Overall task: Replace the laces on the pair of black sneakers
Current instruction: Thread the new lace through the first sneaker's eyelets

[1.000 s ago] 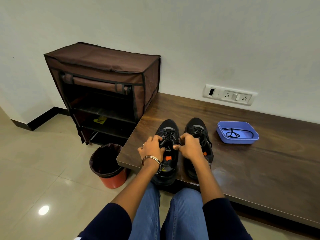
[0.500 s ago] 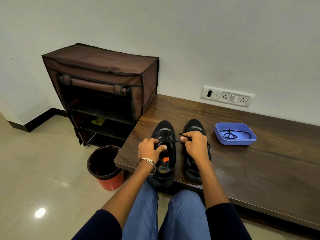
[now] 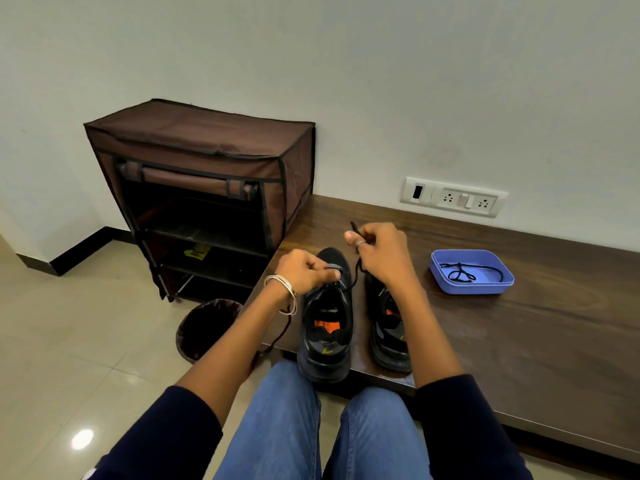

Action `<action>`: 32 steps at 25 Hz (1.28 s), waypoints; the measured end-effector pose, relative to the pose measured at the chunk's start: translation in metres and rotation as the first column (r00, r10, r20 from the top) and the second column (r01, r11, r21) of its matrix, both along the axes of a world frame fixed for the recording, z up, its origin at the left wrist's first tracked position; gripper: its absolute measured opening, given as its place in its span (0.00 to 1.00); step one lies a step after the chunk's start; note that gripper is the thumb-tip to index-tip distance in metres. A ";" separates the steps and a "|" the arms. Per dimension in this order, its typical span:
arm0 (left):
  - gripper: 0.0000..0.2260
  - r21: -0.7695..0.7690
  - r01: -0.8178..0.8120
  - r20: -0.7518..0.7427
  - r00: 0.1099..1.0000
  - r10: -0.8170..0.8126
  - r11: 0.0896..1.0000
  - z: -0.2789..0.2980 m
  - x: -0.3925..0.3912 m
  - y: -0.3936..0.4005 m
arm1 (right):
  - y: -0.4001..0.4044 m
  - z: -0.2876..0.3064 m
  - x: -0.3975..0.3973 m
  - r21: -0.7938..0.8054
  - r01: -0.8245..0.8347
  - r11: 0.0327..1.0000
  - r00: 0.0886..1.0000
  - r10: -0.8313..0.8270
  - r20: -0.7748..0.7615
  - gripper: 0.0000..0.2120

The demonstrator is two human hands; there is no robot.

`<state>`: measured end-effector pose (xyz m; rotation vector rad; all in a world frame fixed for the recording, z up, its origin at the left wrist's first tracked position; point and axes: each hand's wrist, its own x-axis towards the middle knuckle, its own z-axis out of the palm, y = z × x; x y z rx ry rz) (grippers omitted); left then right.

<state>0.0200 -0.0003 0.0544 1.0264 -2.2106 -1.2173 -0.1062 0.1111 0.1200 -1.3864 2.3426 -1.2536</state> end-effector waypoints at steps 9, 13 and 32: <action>0.11 0.277 0.190 -0.199 0.970 -0.138 0.942 -0.006 -0.013 0.003 | -0.026 0.041 0.024 -0.147 -0.346 0.927 0.835 0.375 0.402 0.21; 0.15 0.558 0.075 -0.337 0.930 0.143 0.826 -0.001 -0.013 0.006 | -0.028 -0.006 0.007 -0.061 -0.007 0.998 0.955 0.025 0.296 0.13; 0.09 0.516 0.125 -0.228 0.974 -0.005 0.847 -0.013 -0.003 -0.012 | -0.027 -0.050 0.007 -0.170 0.166 0.971 0.684 0.011 0.729 0.04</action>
